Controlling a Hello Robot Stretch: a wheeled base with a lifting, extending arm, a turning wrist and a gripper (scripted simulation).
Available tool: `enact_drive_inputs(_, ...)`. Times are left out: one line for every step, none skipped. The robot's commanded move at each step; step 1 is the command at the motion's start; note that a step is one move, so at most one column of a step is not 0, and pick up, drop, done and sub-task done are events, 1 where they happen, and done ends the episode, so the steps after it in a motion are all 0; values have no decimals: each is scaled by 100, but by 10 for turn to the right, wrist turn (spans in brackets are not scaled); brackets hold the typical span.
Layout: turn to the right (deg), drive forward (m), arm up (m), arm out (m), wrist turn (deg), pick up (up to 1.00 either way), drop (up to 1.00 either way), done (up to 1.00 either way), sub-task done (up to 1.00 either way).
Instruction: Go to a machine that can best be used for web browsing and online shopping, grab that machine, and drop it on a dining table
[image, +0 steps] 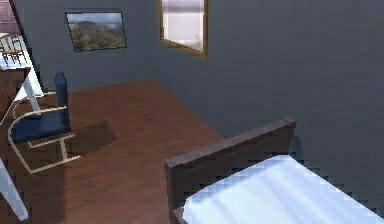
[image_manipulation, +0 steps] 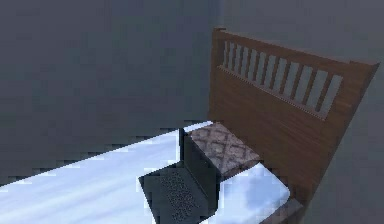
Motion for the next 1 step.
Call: enact_drive_inputs(0, 0, 50, 0, 0, 0, 0, 0, 0)
